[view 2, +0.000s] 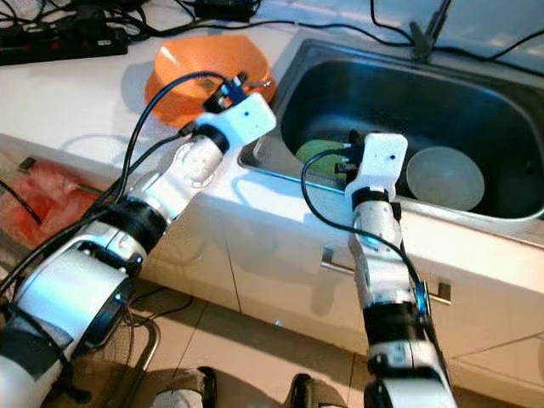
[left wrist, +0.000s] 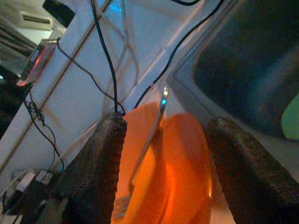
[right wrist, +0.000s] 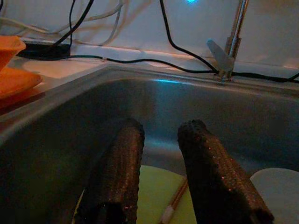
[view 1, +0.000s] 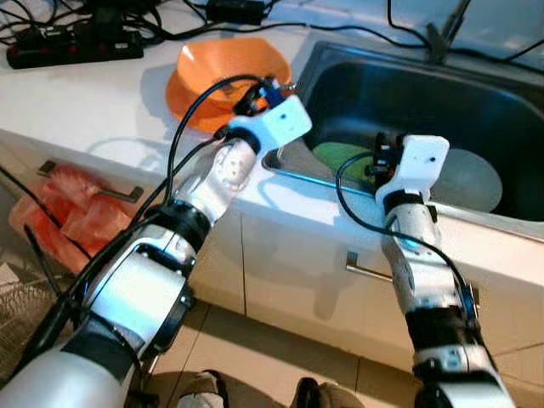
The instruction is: Kitchen organization
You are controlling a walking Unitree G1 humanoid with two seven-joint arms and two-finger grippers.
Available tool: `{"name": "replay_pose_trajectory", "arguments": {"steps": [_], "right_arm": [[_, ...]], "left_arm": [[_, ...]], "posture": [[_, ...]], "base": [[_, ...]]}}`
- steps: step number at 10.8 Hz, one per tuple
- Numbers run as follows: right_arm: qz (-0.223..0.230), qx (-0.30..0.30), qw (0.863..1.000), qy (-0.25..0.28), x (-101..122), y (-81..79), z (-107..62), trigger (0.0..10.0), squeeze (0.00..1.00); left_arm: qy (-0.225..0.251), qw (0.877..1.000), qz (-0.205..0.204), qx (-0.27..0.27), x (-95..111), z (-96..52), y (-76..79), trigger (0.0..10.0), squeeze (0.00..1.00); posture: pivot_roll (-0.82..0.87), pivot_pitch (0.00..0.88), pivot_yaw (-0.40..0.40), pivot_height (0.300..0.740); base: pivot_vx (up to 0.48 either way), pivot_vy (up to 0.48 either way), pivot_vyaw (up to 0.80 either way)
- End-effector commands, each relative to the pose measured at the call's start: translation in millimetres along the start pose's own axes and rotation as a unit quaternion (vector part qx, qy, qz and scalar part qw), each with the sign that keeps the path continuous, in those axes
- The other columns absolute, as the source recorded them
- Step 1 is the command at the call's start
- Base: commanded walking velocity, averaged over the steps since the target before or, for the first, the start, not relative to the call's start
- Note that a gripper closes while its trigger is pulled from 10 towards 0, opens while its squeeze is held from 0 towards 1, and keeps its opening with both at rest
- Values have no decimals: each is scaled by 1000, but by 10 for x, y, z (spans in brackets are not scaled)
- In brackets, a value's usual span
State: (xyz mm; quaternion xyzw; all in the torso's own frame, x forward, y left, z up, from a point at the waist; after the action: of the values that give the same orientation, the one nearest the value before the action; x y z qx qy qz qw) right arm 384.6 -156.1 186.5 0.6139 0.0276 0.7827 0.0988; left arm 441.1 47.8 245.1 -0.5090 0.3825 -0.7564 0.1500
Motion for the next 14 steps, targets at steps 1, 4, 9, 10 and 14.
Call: {"name": "replay_pose_trajectory", "arguments": {"steps": [1,4,9,10,14], "right_arm": [[-1,0,999,-46,-228,10,-107,10000,0],[-3,-3,998,-56,-244,46,-230,10000,0],[-1,-6,998,-62,-214,62,-387,10000,0],[0,-8,998,-62,-206,72,-400,10000,0],[1,-13,998,-63,-191,98,-444,10000,0]], "left_arm": [[17,1000,13,5,118,52,-44,10000,0],[6,999,48,1,113,87,-40,10000,0],[3,998,56,27,151,123,-74,10000,0],[4,998,60,33,165,130,-89,10000,0],[34,995,74,59,309,160,-163,549,0]], "posture": [[-30,240,-1,740],[-58,263,-1,740],[-108,292,-2,740],[-111,294,-3,740],[-114,300,1,740]], "base": [[0,0,0],[0,0,0],[0,0,0],[0,0,0],[0,0,0]]}}
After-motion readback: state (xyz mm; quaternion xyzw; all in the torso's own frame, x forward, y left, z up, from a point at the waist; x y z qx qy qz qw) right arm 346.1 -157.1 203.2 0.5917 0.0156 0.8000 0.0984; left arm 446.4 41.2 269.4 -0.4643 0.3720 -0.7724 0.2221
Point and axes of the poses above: a point about 5 cm out from each wrist's last joint towards the gripper, its own z axis pointing out of the wrist towards the gripper, its own x axis along the axis of the wrist's last joint, y = z × x, the point moved 4 cm from there along z, pointing out of the wrist towards the gripper, and after that the axes turned 9 degrees about -z, right-handed, at the moved point
